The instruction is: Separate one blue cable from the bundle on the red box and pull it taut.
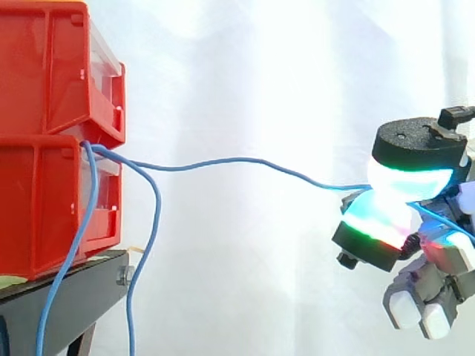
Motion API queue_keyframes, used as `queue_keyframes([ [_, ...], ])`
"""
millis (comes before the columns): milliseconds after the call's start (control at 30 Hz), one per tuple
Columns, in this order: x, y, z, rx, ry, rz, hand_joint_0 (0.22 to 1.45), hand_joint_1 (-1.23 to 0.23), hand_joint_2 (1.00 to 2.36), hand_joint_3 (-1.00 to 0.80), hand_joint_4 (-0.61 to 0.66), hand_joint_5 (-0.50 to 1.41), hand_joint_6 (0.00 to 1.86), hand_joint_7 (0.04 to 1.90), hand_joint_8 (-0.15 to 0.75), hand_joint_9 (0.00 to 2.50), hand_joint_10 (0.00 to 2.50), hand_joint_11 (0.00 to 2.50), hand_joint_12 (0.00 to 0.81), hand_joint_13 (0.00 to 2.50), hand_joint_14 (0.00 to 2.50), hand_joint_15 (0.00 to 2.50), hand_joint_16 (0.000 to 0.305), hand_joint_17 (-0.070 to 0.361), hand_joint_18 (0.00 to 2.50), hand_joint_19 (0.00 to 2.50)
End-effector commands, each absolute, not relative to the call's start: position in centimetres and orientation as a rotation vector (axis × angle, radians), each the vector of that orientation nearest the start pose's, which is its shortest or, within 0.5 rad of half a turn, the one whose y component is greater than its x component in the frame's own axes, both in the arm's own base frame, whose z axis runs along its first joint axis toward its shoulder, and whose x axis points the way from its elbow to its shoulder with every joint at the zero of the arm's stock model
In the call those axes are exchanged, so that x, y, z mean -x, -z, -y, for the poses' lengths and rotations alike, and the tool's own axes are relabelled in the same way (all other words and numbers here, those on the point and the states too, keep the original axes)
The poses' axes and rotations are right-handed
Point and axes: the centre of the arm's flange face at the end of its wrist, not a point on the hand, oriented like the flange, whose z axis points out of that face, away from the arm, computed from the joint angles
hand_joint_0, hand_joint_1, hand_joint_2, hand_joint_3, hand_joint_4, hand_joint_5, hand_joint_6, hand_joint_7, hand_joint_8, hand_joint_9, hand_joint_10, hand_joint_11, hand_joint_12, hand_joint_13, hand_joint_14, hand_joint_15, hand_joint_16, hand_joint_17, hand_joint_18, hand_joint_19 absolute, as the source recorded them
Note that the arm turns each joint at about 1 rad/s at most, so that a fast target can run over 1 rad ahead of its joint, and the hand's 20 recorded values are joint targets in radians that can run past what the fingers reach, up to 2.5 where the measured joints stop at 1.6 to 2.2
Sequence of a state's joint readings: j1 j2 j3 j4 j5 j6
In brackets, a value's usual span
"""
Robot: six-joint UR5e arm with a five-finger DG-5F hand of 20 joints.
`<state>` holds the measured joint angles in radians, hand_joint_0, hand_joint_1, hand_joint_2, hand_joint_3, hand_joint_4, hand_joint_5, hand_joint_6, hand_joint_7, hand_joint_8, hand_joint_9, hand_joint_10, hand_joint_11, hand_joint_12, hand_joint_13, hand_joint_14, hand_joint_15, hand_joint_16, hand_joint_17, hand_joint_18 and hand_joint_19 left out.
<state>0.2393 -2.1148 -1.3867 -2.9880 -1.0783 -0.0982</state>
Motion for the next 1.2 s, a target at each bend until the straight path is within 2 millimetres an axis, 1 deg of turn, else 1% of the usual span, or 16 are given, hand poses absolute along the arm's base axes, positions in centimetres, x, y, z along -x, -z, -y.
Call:
queue_keyframes([
  [0, -67.64, -27.41, 2.07, -1.33, -0.803, -1.245, 0.65, -1.01, 1.06, 0.14, -0.15, -0.02, 0.89, 1.22, 0.203, 1.42, 0.02, 0.45, 0.311, 0.98, 0.02, 0.41, 0.041, 0.092, 0.89, 0.4],
  [333, -67.69, -27.22, 2.05, -1.33, -0.802, -1.246, 0.65, -1.01, 1.07, 0.13, -0.16, -0.02, 0.89, 1.21, 0.204, 1.41, 0.02, 0.45, 0.314, 0.98, 0.02, 0.41, 0.041, 0.093, 0.88, 0.4],
  [633, -67.68, -27.22, 2.07, -1.331, -0.801, -1.245, 0.66, -1.01, 1.04, 0.14, -0.15, -0.02, 0.89, 1.21, 0.205, 1.4, 0.02, 0.46, 0.315, 0.98, 0.02, 0.42, 0.041, 0.093, 0.88, 0.4],
  [1133, -67.66, -27.42, 2.06, -1.329, -0.805, -1.243, 0.66, -1.01, 1.03, 0.13, -0.15, -0.02, 0.89, 1.22, 0.205, 1.4, 0.01, 0.44, 0.318, 0.97, 0.02, 0.42, 0.042, 0.094, 0.88, 0.42],
  [1167, -67.69, -27.22, 2.05, -1.33, -0.802, -1.246, 0.66, -1.01, 1.03, 0.13, -0.15, -0.02, 0.89, 1.22, 0.208, 1.4, 0.02, 0.45, 0.315, 0.97, 0.02, 0.42, 0.042, 0.094, 0.88, 0.41],
])
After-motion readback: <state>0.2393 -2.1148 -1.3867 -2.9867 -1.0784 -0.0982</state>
